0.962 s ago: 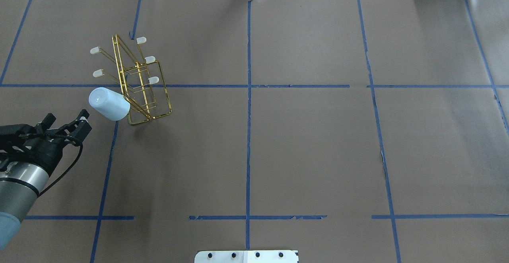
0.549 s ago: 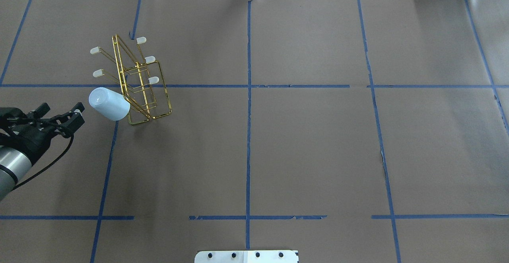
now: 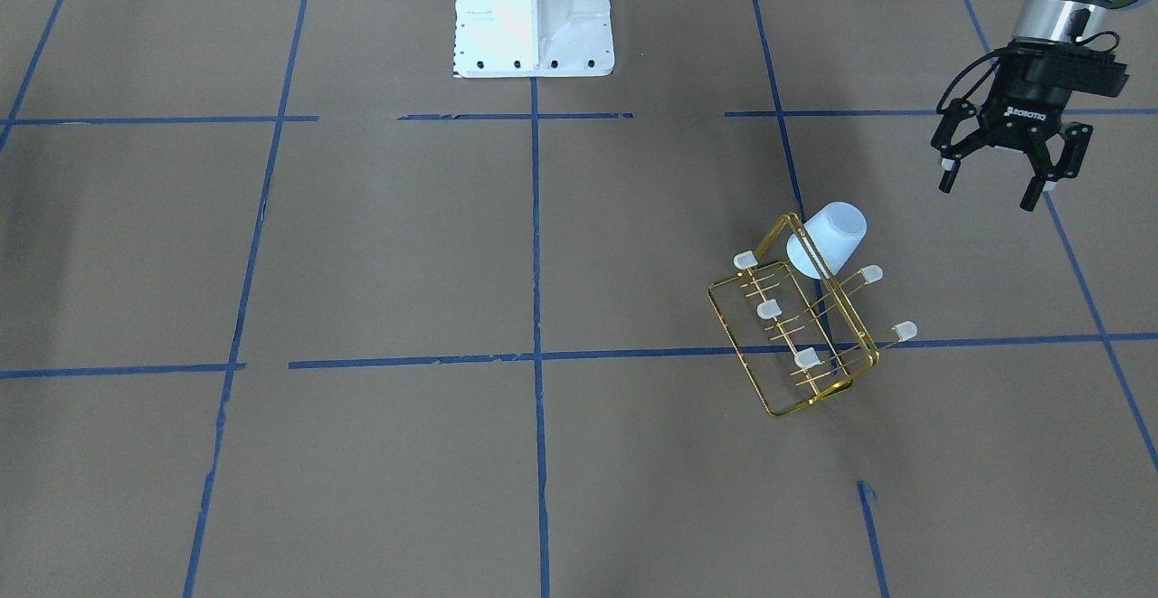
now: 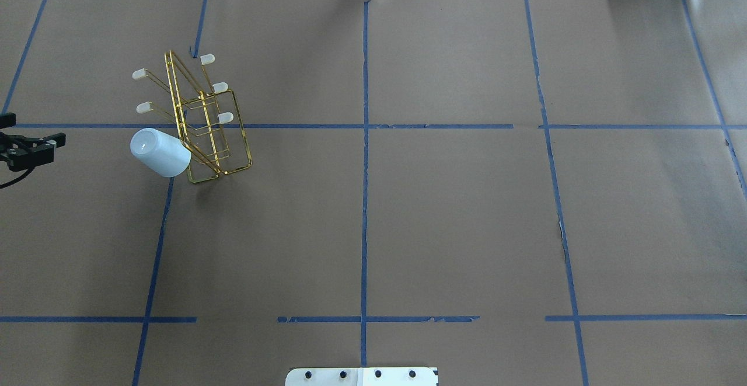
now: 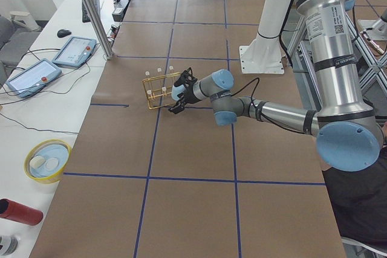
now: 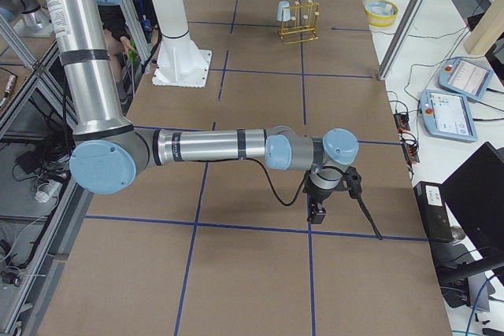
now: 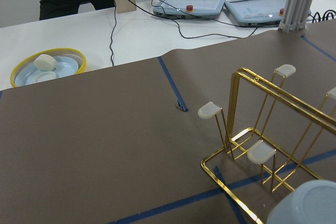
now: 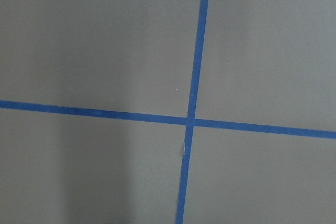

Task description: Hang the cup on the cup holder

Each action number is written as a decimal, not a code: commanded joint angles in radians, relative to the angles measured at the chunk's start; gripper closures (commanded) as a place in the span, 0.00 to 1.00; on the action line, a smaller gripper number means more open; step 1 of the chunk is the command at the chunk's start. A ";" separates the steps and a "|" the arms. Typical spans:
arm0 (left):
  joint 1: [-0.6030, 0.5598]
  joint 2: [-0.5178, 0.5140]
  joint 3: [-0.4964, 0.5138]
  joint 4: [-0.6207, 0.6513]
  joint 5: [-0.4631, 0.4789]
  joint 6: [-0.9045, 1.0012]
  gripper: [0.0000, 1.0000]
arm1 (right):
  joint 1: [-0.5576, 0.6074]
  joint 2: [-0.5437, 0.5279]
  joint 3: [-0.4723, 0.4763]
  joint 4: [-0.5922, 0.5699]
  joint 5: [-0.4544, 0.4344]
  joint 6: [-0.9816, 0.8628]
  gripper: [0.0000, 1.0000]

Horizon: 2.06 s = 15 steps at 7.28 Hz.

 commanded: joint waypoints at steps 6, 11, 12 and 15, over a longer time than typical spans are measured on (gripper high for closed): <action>-0.535 -0.222 0.191 0.668 -0.415 0.819 0.00 | 0.000 0.000 0.000 0.000 0.000 0.000 0.00; -0.552 -0.227 0.292 0.658 -0.591 0.838 0.00 | 0.000 0.000 0.000 0.000 0.000 0.000 0.00; -0.554 -0.221 0.292 0.659 -0.591 0.840 0.00 | 0.000 0.000 0.000 0.000 0.000 0.000 0.00; -0.555 -0.213 0.302 0.666 -0.591 0.843 0.00 | 0.000 0.000 0.000 0.000 0.000 0.000 0.00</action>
